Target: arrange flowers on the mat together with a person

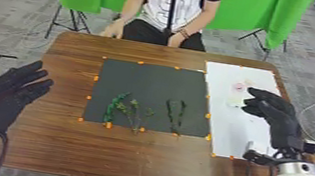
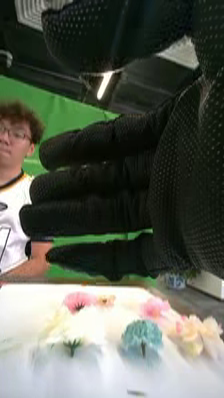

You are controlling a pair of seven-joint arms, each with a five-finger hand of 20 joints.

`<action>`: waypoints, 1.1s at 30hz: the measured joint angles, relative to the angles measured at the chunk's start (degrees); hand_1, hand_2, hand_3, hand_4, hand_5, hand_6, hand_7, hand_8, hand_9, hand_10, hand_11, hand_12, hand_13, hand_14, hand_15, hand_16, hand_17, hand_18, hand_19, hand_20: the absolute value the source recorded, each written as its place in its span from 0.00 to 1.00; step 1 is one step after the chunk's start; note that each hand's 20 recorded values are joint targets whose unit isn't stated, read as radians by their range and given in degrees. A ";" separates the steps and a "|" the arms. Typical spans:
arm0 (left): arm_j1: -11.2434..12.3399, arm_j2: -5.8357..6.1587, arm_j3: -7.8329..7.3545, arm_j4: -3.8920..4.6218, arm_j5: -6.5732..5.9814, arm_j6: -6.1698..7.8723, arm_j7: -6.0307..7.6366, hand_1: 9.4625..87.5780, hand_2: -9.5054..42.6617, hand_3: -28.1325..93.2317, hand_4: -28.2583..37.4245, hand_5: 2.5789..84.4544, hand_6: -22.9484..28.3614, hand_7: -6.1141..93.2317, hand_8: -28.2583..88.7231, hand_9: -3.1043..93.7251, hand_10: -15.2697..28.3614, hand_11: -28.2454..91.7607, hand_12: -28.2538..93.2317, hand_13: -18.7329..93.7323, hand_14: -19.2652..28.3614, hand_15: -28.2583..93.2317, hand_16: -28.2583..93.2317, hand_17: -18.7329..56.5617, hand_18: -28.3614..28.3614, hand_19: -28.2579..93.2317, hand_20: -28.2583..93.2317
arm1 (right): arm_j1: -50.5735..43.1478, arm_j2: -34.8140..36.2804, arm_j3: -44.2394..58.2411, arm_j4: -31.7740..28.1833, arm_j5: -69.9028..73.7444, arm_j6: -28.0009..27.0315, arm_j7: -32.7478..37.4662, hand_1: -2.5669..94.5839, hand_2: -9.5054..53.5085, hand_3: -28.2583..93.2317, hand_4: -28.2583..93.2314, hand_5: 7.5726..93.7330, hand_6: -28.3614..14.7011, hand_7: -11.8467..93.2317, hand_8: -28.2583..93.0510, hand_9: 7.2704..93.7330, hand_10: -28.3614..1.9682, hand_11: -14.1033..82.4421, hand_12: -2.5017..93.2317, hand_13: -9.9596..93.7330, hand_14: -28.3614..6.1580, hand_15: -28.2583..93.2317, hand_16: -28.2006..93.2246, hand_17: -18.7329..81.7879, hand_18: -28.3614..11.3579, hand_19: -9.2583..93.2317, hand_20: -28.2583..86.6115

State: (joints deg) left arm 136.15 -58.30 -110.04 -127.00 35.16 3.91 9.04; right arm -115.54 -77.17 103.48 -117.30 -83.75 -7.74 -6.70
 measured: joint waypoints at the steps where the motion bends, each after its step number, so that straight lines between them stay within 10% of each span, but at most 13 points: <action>1: -0.09 0.01 -0.02 0.00 -0.01 0.02 0.00 0.22 0.19 0.81 0.06 0.47 0.57 0.19 0.18 0.38 0.67 0.41 0.35 0.41 0.75 0.53 0.24 0.16 0.92 0.64 0.36 | 0.24 0.14 -0.25 0.11 -1.19 0.17 -0.37 0.28 0.06 0.91 0.03 0.48 0.59 0.37 0.14 0.54 0.48 0.45 0.31 0.56 0.50 0.61 0.43 0.36 0.22 0.66 0.59; 9: -0.09 0.01 -0.01 -0.03 -0.01 0.09 0.10 0.22 0.19 0.81 0.05 0.47 0.57 0.20 0.18 0.38 0.67 0.41 0.35 0.41 0.75 0.53 0.24 0.16 0.92 0.64 0.36 | 2.15 4.07 -5.59 1.17 -9.96 10.63 -1.28 0.46 0.00 0.70 0.00 0.46 0.63 0.44 0.11 0.53 0.58 0.47 0.30 0.57 0.59 0.63 0.43 0.39 0.27 0.70 0.61; 14: 0.01 0.01 -0.01 -0.04 -0.01 0.17 0.10 0.22 0.20 0.81 0.05 0.47 0.57 0.20 0.18 0.38 0.67 0.41 0.35 0.41 0.75 0.53 0.24 0.16 0.92 0.64 0.36 | 6.15 10.48 -10.22 5.04 -28.64 19.29 -0.85 0.33 0.00 0.87 0.00 0.40 0.61 0.44 0.11 0.43 0.59 0.44 0.29 0.52 0.59 0.63 0.42 0.37 0.26 0.68 0.60; 33: 0.13 0.93 -0.21 -0.02 -0.01 0.29 0.20 0.22 0.20 0.82 0.06 0.47 0.57 0.20 0.18 0.37 0.67 0.41 0.35 0.41 0.75 0.53 0.24 0.16 0.92 0.64 0.36 | 21.62 26.14 -25.76 13.19 -58.37 6.61 23.17 0.33 0.00 0.90 0.00 0.44 0.60 0.43 0.12 0.47 0.57 0.52 0.33 0.55 0.56 0.73 0.42 0.38 0.29 0.71 0.60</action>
State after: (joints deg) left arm 136.28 -57.37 -110.25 -127.02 35.16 4.20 9.24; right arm -93.92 -51.03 77.72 -104.12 -142.12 -1.14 16.47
